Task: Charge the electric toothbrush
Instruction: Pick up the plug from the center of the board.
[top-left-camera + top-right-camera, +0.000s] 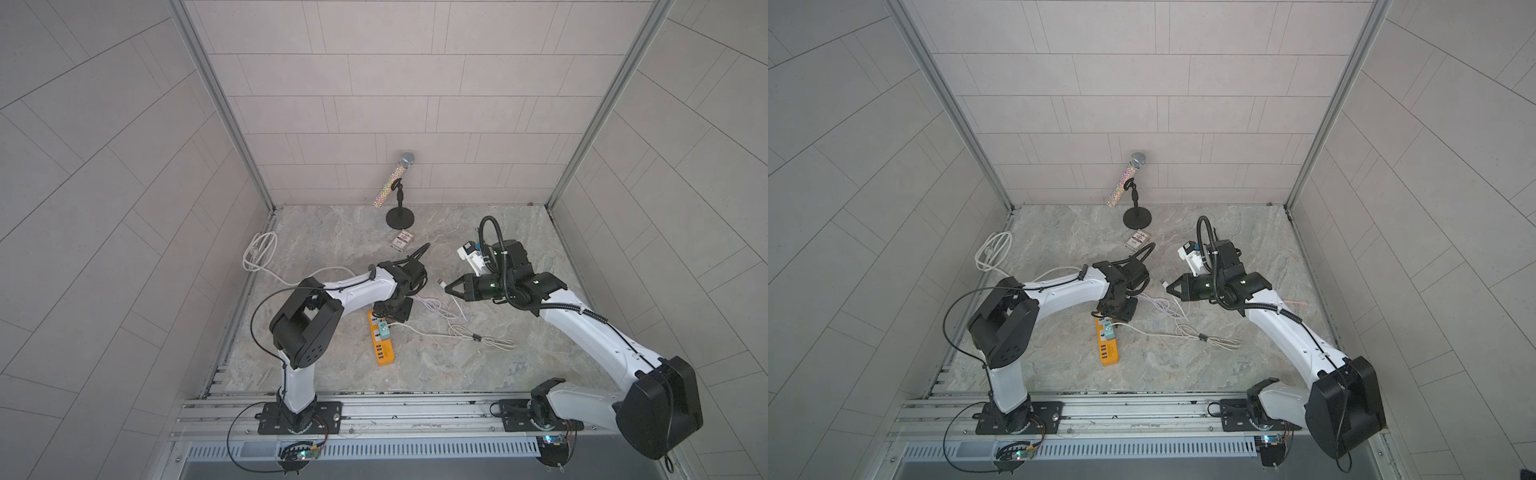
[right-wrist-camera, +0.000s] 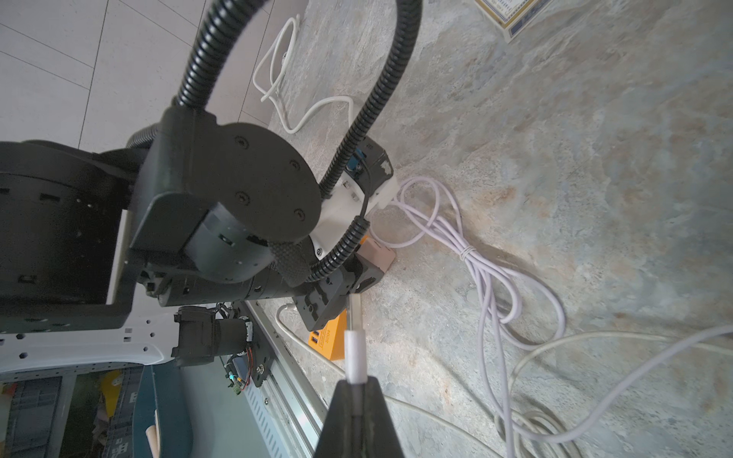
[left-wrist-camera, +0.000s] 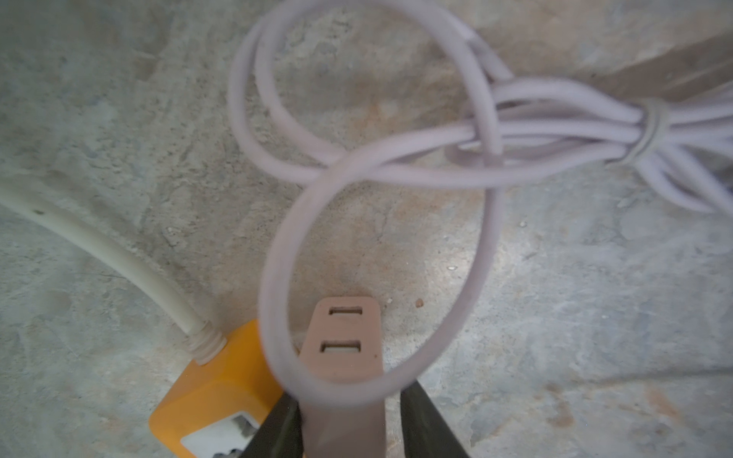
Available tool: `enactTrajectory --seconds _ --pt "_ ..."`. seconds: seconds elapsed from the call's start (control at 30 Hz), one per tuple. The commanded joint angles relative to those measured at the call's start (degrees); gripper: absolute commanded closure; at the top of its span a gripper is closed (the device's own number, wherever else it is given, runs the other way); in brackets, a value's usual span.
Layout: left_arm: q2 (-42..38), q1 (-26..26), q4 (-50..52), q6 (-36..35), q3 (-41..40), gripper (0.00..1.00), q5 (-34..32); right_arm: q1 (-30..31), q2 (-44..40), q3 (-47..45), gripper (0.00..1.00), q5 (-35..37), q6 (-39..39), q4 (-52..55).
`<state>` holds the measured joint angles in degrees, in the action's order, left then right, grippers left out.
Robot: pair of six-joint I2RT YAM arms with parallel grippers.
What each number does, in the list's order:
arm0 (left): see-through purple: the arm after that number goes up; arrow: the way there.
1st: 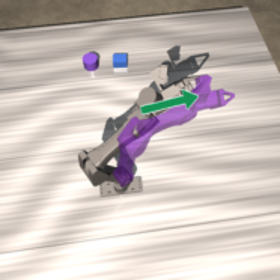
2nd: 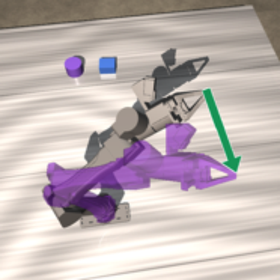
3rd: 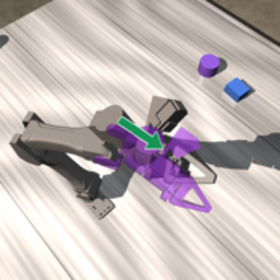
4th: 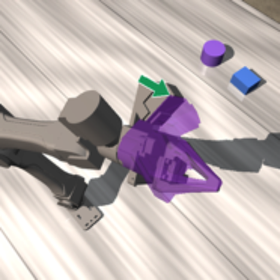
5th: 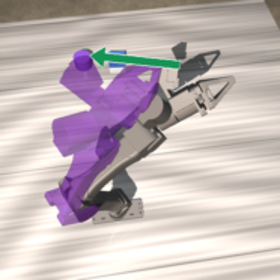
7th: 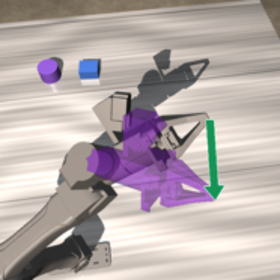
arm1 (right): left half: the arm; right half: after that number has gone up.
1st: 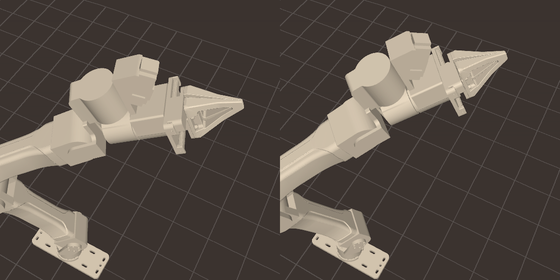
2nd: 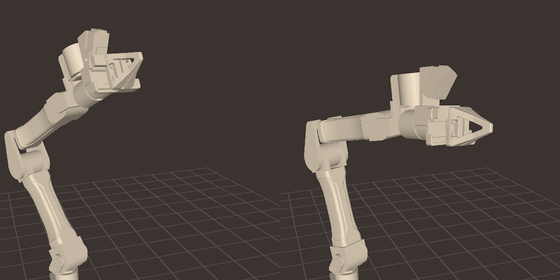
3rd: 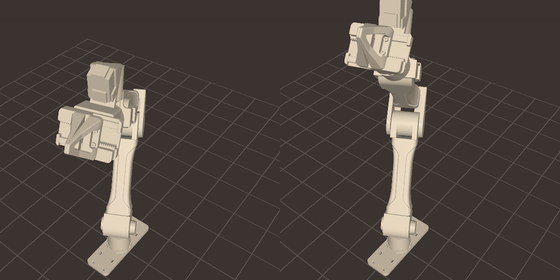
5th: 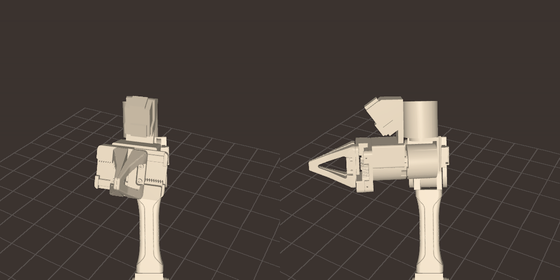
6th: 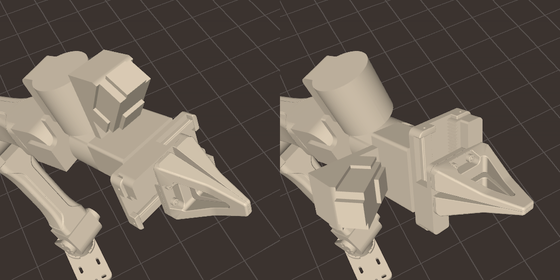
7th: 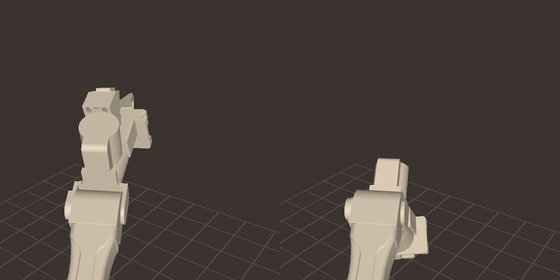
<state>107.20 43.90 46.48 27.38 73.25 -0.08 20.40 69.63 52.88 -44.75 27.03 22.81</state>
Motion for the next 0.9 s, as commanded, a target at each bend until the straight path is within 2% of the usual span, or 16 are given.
enactTrajectory --seconds 0.0,0.17,0.4,0.5,0.57,0.6,0.8,0.87 --pt "0.6 0.3 -0.5 -1.6 -1.3 0.61 -0.4 -0.1 -1.4 -0.8 1.0 -0.5 -0.2 -1.5" --pt "0.1 0.3 -2.6 -4.0 -2.9 0.67 0.9 -0.1 -1.5 -0.8 1.0 -0.5 -0.2 -1.3" --pt "-3.8 0.3 -2.9 -10.6 -0.4 0.79 -0.2 -0.4 -1.4 0.6 1.0 -0.1 -1.9 0.7" --pt "-6.4 0.3 -2.1 -15.2 3.0 0.83 -1.9 -0.8 -1.6 1.7 1.0 -0.9 -2.0 0.7" --pt "-8.4 0.3 -1.3 -18.7 4.8 0.94 -3.4 -0.9 -1.9 2.4 1.0 -1.2 -2.1 1.1" --pt "-9.6 0.3 -0.9 -20.2 5.5 0.96 -4.4 -1.0 -2.1 2.7 1.0 -1.3 -2.2 1.4" --pt "-19.9 0.3 -0.9 -31.6 6.9 1.0 -9.6 -1.4 -3.4 3.5 1.0 -4.7 -1.8 2.3" --pt "-24.1 0.3 -0.8 -36.1 7.0 1.0 -7.1 -1.4 -4.1 3.8 1.0 -5.8 -1.5 2.8"
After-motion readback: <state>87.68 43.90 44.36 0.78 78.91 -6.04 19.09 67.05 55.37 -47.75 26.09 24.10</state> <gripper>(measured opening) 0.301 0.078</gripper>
